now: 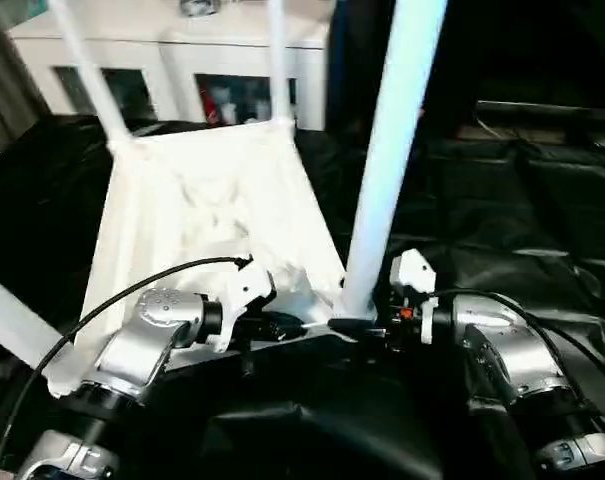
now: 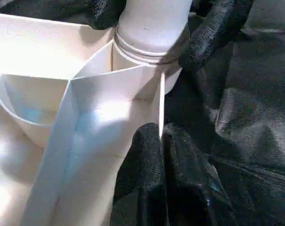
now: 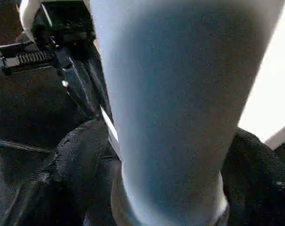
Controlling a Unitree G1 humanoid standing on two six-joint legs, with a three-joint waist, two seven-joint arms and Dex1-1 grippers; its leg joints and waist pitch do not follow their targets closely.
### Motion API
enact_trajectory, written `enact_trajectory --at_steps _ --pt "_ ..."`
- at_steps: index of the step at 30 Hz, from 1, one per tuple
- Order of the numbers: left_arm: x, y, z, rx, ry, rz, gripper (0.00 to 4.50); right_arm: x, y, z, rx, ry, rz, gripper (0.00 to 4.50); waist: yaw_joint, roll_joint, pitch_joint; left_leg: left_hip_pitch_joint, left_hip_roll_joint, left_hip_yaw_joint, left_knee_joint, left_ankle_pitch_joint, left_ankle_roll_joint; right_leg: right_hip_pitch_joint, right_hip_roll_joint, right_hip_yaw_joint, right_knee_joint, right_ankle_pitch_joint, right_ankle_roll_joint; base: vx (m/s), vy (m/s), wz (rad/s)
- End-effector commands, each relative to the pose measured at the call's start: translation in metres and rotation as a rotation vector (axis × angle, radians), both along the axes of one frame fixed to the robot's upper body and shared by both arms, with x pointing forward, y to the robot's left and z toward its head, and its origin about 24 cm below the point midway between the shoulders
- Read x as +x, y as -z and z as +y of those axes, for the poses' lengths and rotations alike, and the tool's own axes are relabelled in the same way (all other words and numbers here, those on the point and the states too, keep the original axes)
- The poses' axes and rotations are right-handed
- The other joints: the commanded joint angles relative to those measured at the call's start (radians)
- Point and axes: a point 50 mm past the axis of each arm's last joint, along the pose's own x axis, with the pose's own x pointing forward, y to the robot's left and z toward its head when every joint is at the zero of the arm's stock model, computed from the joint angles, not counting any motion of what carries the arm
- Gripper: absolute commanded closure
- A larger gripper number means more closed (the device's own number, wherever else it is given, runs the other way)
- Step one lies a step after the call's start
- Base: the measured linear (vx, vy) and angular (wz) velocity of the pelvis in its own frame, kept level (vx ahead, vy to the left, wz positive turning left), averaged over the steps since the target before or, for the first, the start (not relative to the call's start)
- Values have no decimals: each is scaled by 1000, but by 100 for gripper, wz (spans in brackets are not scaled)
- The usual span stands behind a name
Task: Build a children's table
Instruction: Rotate leg to tighten
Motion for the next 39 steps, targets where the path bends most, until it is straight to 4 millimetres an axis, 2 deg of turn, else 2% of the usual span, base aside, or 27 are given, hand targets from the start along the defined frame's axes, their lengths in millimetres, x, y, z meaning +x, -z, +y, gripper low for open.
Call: enact_trajectory --at_steps 1,2,5,6,7,8,10,11,12,14,15,16,17,18,20,22,24,27,28,29,31,33,34,35,37,38,39 --pt "-2 -4 -8 -37 22 -13 450 -4 3 10 0 -67 9 127 0 -13 -66 28 39 -14 -65 -125 86 41 -42 26 -52 -16 -272 0 0 0" --pt "-2 -3 -8 -36 23 -12 450 -4 3 10 2 -64 9 140 -1 -7 -67 28 37 -14 -64 -120 87 41 -41 26 -52 -1 -274 0 0 0" --pt "-2 -3 -8 -34 22 -13 450 -4 2 10 5 -63 10 162 0 -10 -67 27 37 -14 -62 -115 91 43 -41 25 -50 13 -278 0 0 0" --pt "-1 -2 -9 -31 20 -17 450 -4 2 9 9 -58 13 167 1 -6 -68 27 37 -15 -62 -114 92 43 -41 25 -49 13 -279 0 0 0" --pt "1 -2 -10 -27 11 -24 450 -5 3 8 11 -47 16 175 0 -8 -68 28 37 -14 -61 -116 91 43 -40 24 -49 13 -279 0 0 0" --pt "3 -2 -11 -25 -2 -34 450 -6 4 7 14 -32 21 185 0 -2 -69 28 37 -15 -61 -115 90 43 -40 25 -49 16 -280 0 0 0" --pt "5 -3 -12 -24 -13 -43 450 -7 5 7 16 -21 25 195 1 -6 -68 29 37 -15 -61 -126 87 44 -40 25 -51 11 -279 0 0 0" --pt "10 -2 -15 -22 -55 -58 450 -7 8 7 8 19 16 195 1 -1 -68 30 38 -15 -61 -130 85 42 -41 25 -51 7 -279 0 0 0" --pt "12 -2 -17 -23 -77 -65 450 -7 10 8 1 43 10 196 1 -3 -66 33 38 -14 -63 -149 77 39 -40 26 -55 -18 -276 0 0 0" --pt "24 -2 -26 -30 -189 -94 450 -2 24 11 -64 215 -1 200 -1 -5 -60 33 37 -14 -69 -194 51 38 -42 28 -64 -87 -264 0 0 0" --pt "24 -2 -26 -30 -189 -94 450 -2 24 11 -64 215 -1 200 -5 -6 -53 35 35 -15 -77 -245 23 36 -43 29 -74 -177 -247 0 0 0" --pt "30 -3 -36 -37 -256 -107 450 3 33 13 -85 362 11 201 -9 -7 -50 37 35 -19 -83 -296 -5 38 -47 28 -81 -285 -215 -53 2 -3" --pt "32 -2 -40 -38 -277 -108 450 5 35 15 -83 413 16 201 -12 -6 -46 40 33 -20 -85 -322 -19 35 -48 28 -88 -335 -200 -53 2 -3" --pt "33 -2 -42 -38 -286 -108 450 5 36 16 -81 434 20 205 -18 -8 -42 47 32 -25 -89 -383 -39 32 -51 27 -99 -434 -171 -52 2 -4" --pt "38 -3 -56 -56 -338 -105 450 10 40 24 -69 550 31 207 -26 -9 -43 51 31 -32 -92 -417 -49 30 -53 28 -109 -492 -133 0 0 0" --pt "40 -5 -68 -78 -376 -104 450 13 43 34 -61 633 50 216 -38 -11 -40 47 28 -33 -95 -429 -48 28 -50 26 -113 -510 -121 0 0 0" --pt "41 -7 -82 -113 -390 -91 450 16 44 47 -65 684 48 216 -39 -11 -42 51 27 -35 -93 -427 -43 25 -52 27 -117 -527 -115 0 0 0" --pt "40 -7 -91 -124 -382 -90 450 18 42 59 -55 700 27 216 -43 -9 -46 42 26 -34 -96 -389 -31 30 -50 27 -114 -469 -119 0 0 0" --pt "39 -7 -93 -125 -374 -91 450 18 39 64 -27 671 24 216 -43 -12 -48 41 27 -33 -96 -381 -25 31 -49 27 -114 -451 -121 0 0 0" --pt "38 -7 -93 -124 -365 -91 450 18 35 69 8 637 29 194 -41 -11 -50 42 27 -31 -95 -369 -13 32 -49 28 -112 -420 -130 0 0 0" --pt "35 -6 -87 -108 -335 -98 450 19 28 66 92 582 52 181 -37 -9 -52 38 30 -29 -95 -344 11 36 -49 29 -107 -363 -147 0 0 0" --pt "34 -5 -81 -96 -310 -100 450 20 24 62 96 545 28 169 -35 -8 -53 36 30 -27 -94 -316 20 37 -48 29 -103 -317 -163 0 0 0" --pt "33 -4 -80 -92 -303 -100 450 21 23 60 85 533 9 147 -34 0 -54 35 31 -27 -94 -310 22 40 -49 29 -100 -307 -170 0 0 0" --pt "32 -4 -77 -87 -288 -97 450 21 22 56 77 509 -2 147 -36 -3 -54 33 31 -26 -94 -307 22 40 -48 28 -101 -300 -173 0 0 0" --pt "30 -2 -69 -73 -254 -87 450 21 18 47 64 443 -21 133 -35 -2 -56 34 30 -25 -91 -302 26 44 -48 27 -98 -274 -187 0 0 0" --pt "28 -1 -64 -62 -235 -81 450 20 15 40 56 393 -27 133 -35 4 -56 32 30 -25 -91 -294 28 45 -48 27 -96 -265 -190 0 0 0" --pt "27 0 -60 -55 -224 -77 450 19 14 36 52 359 -29 133 -35 3 -56 33 31 -25 -91 -291 32 46 -48 26 -97 -259 -193 0 0 0"
